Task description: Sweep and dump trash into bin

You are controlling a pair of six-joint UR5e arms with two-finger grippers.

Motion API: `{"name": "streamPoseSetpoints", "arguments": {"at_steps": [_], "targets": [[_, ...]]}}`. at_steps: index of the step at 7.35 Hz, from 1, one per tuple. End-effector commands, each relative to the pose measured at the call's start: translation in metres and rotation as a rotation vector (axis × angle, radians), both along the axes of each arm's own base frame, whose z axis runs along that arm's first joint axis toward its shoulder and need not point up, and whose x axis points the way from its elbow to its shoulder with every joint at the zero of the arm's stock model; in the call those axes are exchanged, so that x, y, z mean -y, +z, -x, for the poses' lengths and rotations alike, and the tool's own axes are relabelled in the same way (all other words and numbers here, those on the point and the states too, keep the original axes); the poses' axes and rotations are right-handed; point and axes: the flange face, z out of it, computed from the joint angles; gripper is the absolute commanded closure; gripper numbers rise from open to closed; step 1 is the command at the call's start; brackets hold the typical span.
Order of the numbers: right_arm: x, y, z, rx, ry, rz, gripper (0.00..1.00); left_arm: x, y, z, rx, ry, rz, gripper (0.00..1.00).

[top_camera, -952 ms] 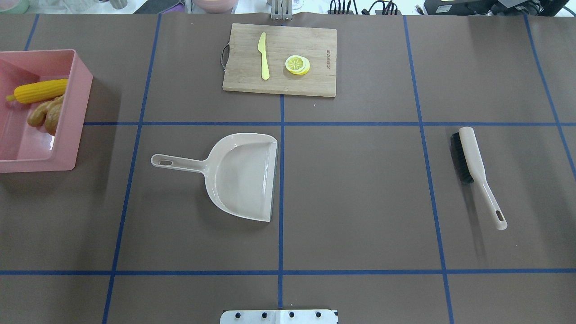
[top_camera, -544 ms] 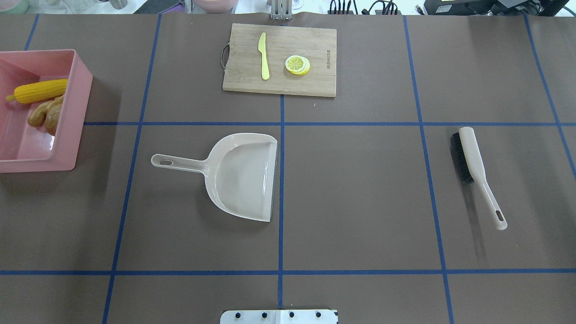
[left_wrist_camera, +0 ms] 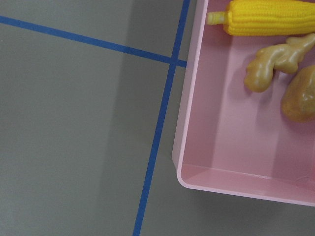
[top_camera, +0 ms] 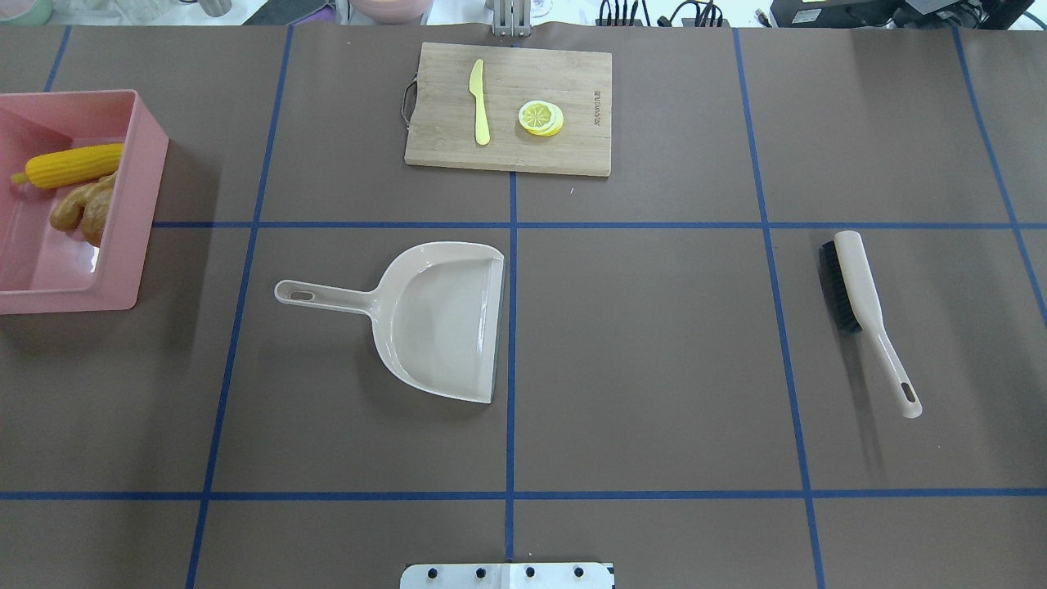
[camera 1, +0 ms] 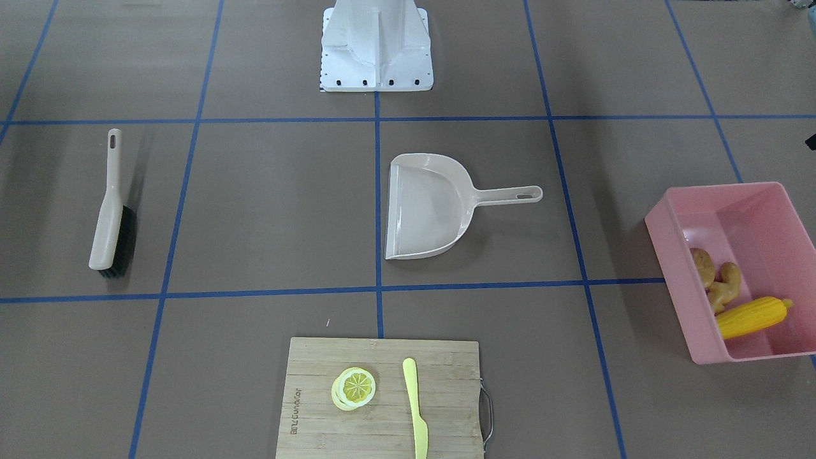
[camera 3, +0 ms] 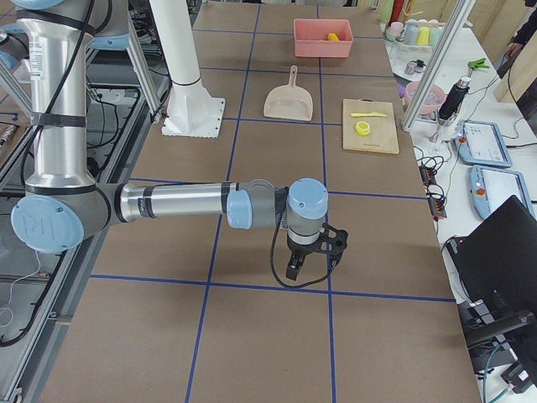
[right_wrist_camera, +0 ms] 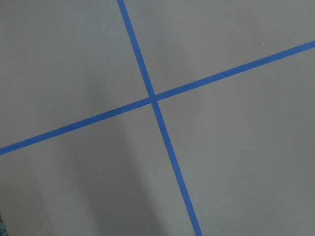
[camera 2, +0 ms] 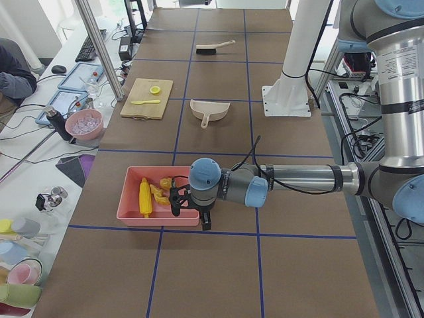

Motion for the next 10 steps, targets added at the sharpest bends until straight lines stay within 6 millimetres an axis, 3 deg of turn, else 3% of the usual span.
{"name": "streamPoseSetpoints", "arguments": {"at_steps": [1,10], "targets": [[-0.0001,0.0008,0.0000,0.000,0.000,0.001,0.00,0.0005,-0.0062,0.0009,-0.001,-0.004,-0.010,0.01],[0.0006,0.0001,0.0000,0.000,0.000,0.000,0.00,-0.0033,-0.0092,0.0024,-0.001,-0.007,-0.013,0.01]]}}
